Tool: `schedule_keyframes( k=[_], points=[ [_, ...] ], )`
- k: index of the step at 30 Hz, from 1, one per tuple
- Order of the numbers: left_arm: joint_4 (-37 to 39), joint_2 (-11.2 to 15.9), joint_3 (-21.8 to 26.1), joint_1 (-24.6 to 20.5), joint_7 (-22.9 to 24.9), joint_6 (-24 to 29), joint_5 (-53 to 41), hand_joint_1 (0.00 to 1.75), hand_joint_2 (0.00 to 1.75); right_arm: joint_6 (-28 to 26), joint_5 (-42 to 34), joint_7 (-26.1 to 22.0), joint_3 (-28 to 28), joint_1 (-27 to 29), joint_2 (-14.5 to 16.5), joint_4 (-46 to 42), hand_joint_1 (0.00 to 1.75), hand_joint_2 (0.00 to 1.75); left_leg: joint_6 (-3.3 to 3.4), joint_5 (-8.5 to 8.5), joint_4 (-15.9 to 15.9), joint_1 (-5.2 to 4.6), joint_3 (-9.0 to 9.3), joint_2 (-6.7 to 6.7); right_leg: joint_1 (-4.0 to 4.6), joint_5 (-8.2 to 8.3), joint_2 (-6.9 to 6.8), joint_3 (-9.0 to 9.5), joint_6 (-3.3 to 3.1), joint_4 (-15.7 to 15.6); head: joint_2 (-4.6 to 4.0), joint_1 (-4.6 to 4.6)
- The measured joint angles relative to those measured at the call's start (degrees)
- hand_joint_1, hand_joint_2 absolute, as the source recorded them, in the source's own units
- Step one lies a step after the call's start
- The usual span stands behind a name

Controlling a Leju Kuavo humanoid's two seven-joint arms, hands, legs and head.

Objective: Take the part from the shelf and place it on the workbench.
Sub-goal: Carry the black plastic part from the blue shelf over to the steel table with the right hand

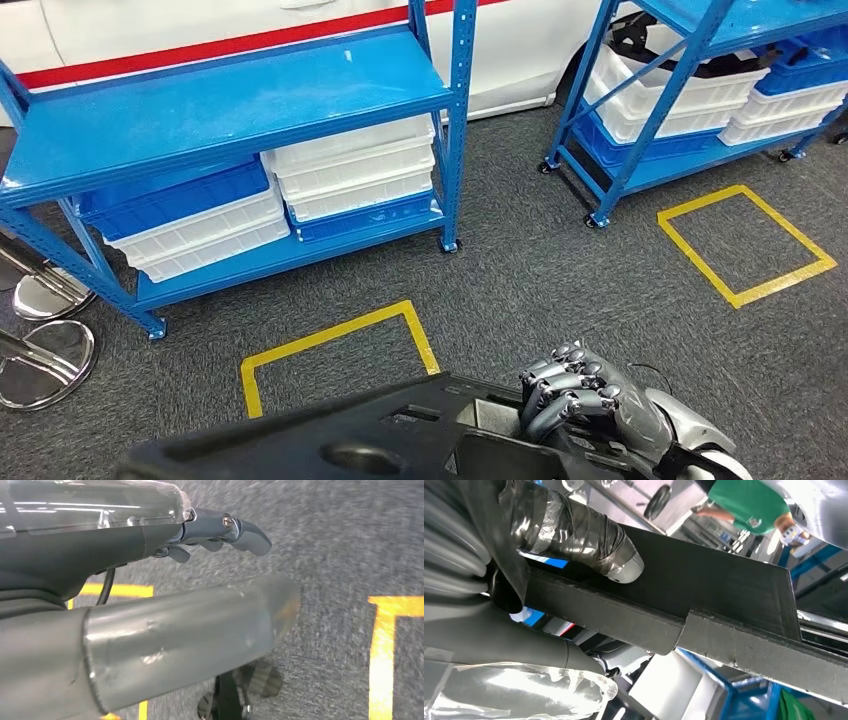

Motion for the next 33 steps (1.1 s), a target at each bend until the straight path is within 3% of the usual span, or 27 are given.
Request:
schedule_keyframes(
  k=[2,3,4,6,8,10,12,14,16,18,19,20,21,23,24,25,27,28,30,31,33],
  points=[
    [0.0,0.1,0.0,0.2,-0.5,0.0,-0.5,0.0,0.0,-0.4,0.3,0.0,0.5,-0.3,0.4,0.3,1.75,1.75,0.14,-3.87,7.9,-0.17,-3.67,-1.9,0.31,0.19,1.1,-0.29,-0.47,0.0,0.0,0.0],
    [0.0,0.1,0.0,0.3,-0.6,0.1,-0.8,0.0,0.0,-0.8,0.5,0.0,0.8,-0.4,0.7,0.5,1.75,1.75,0.24,-4.66,10.7,-0.28,-5.05,-2.21,0.48,0.24,1.76,-0.39,-0.55,0.1,0.01,0.0],
    [0.0,0.2,0.0,0.4,-0.6,0.3,-1.1,0.0,0.0,-1.2,0.8,0.0,1.0,-0.3,0.9,0.6,1.75,1.75,0.4,-4.27,11.5,-0.36,-5.53,-2.34,0.63,0.27,2.45,-0.47,-0.58,0.2,0.01,0.01],
    [0.0,0.3,-0.1,0.4,-0.4,0.8,-1.6,0.0,0.0,-2.5,1.3,0.0,1.5,-0.4,1.3,0.7,1.75,1.75,0.97,-0.56,6.4,-0.5,-3.29,-3.11,0.86,0.3,3.82,-0.47,-0.58,0.4,0.01,0.01],
    [0.0,0.5,-0.1,0.4,-0.3,0.9,-1.8,0.0,0.0,-3.4,1.8,0.0,2.1,-0.4,1.8,0.8,1.75,1.75,1.68,2.75,-1.3,-0.59,0.15,-5.55,1.06,0.33,5.04,-0.52,-0.36,0.6,0.0,0.01],
    [0.0,0.7,-0.1,0.4,-0.4,0.8,-1.6,0.0,0.0,-3.8,2.1,0.0,2.6,-0.6,2.0,0.9,1.75,1.75,2.07,3.46,-4.6,-0.8,1.45,-6.76,1.04,0.52,6.26,-0.89,0.28,0.7,0.0,0.01],
    [0.0,0.6,-0.1,0.2,-0.6,0.6,-1.4,0.0,0.0,-3.8,2.2,0.1,2.9,-0.9,2.0,1.0,1.75,1.75,2.49,3.76,-4.9,-0.91,1.6,-5.53,0.84,0.82,7.25,-1.33,1.09,0.8,0.0,0.01],
    [0.0,0.5,-0.1,0.0,-0.7,0.6,-1.4,0.0,0.0,-3.5,2.1,0.4,3.2,-1.3,2.0,1.1,1.75,1.75,3.15,4.26,-5.4,-0.72,1.75,-4.11,0.82,-0.28,5.46,-2.31,1.68,2.5,0.0,0.03],
    [0.0,0.4,-0.1,0.0,-0.8,1.0,-1.4,0.0,0.0,-3.1,2.0,0.8,3.7,-1.8,2.0,1.3,1.75,1.75,3.56,4.48,-5.5,-0.64,1.71,-2.62,0.74,-3.91,2.44,-5.2,2.26,8.6,0.0,0.05],
    [0.0,0.2,-0.1,0.2,-1.1,1.5,-1.4,0.0,0.0,-2.9,1.8,1.1,4.1,-2.0,2.0,1.7,1.75,1.75,3.63,4.47,-5.5,-0.66,1.62,-1.13,0.43,-7.0,1.46,-8.68,2.81,15.9,0.0,0.05],
    [0.0,0.2,-0.1,0.2,-1.3,1.6,-1.5,0.0,0.0,-2.8,1.7,1.1,4.1,-2.0,1.9,1.9,1.75,1.75,3.6,4.44,-5.5,-0.64,1.6,-0.43,0.26,-7.06,1.31,-9.34,2.98,17.2,0.0,0.05],
    [0.0,0.1,-0.1,0.2,-1.4,1.6,-1.5,0.0,0.0,-2.8,1.7,1.2,4.2,-1.9,1.9,2.1,1.75,1.75,3.52,4.38,-5.5,-0.62,1.65,0.24,0.1,-6.01,1.06,-8.77,3.07,16.3,0.0,0.05],
    [0.0,0.0,-0.1,0.2,-1.6,1.5,-1.5,0.0,0.0,-2.8,1.6,1.3,4.3,-1.9,1.8,2.2,1.75,1.75,3.39,4.3,-5.5,-0.59,1.75,0.87,0.0,-4.22,0.46,-6.95,3.06,13.0,0.0,0.05],
    [0.0,-0.1,-0.1,0.2,-1.8,1.3,-1.5,0.0,0.0,-2.9,1.4,1.4,4.4,-1.9,1.7,2.4,1.75,1.75,2.91,3.99,-5.5,-0.7,2.12,2.01,0.21,-1.24,-2.1,-2.17,2.56,4.6,0.0,0.04],
    [0.0,-0.1,-0.1,0.2,-1.8,1.2,-1.5,0.0,0.0,-2.9,1.3,1.4,4.5,-1.9,1.6,2.4,1.75,1.75,2.55,3.79,-5.5,-0.78,2.25,2.49,0.44,-0.61,-2.96,-0.73,2.14,1.9,0.0,0.04],
    [0.0,-0.1,-0.1,0.2,-1.9,1.0,-1.4,0.0,0.0,-3.0,1.2,1.4,4.5,-1.9,1.5,2.4,1.75,1.75,2.14,3.62,-5.5,-0.84,2.4,3.0,0.68,-0.52,-3.33,-0.17,1.69,0.7,0.01,0.03],
    [0.0,-0.1,-0.1,0.1,-1.9,0.8,-1.4,0.0,0.0,-3.0,1.1,1.4,4.6,-1.7,1.3,2.5,1.75,1.75,1.33,3.44,-5.6,-0.84,2.71,4.04,0.88,-0.36,-2.01,-0.44,0.83,0.5,0.0,0.03],
    [0.0,-0.1,-0.1,0.0,-1.9,0.7,-1.4,0.0,0.0,-3.0,1.1,1.4,4.6,-1.6,1.3,2.5,1.75,1.75,0.97,3.13,-5.4,-0.76,2.77,3.67,0.79,-0.11,-1.38,-0.43,0.4,0.2,0.0,0.02],
    [0.0,-0.1,-0.1,-0.1,-1.9,0.7,-1.4,0.0,0.0,-3.0,1.0,1.4,4.6,-1.5,1.2,2.5,1.75,1.75,0.56,0.88,-2.4,-0.62,1.67,1.09,0.52,0.48,-0.23,-0.34,-0.44,-0.4,0.0,0.01],
    [0.0,-0.1,-0.1,-0.1,-2.0,0.7,-1.4,0.0,0.0,-3.0,1.0,1.4,4.6,-1.5,1.2,2.5,1.75,1.75,0.5,-1.02,0.7,-0.53,0.29,-0.65,0.49,0.62,0.29,-0.4,-0.71,-0.5,0.0,0.01],
    [0.0,-0.1,-0.1,0.2,-2.0,0.7,-1.4,0.0,0.0,-3.0,1.0,1.4,4.7,-1.5,1.2,2.6,1.75,1.75,0.5,-4.54,8.3,-0.54,-3.45,-2.14,0.65,0.69,1.58,-0.62,-0.95,-0.4,0.0,0.01]
  ],
)
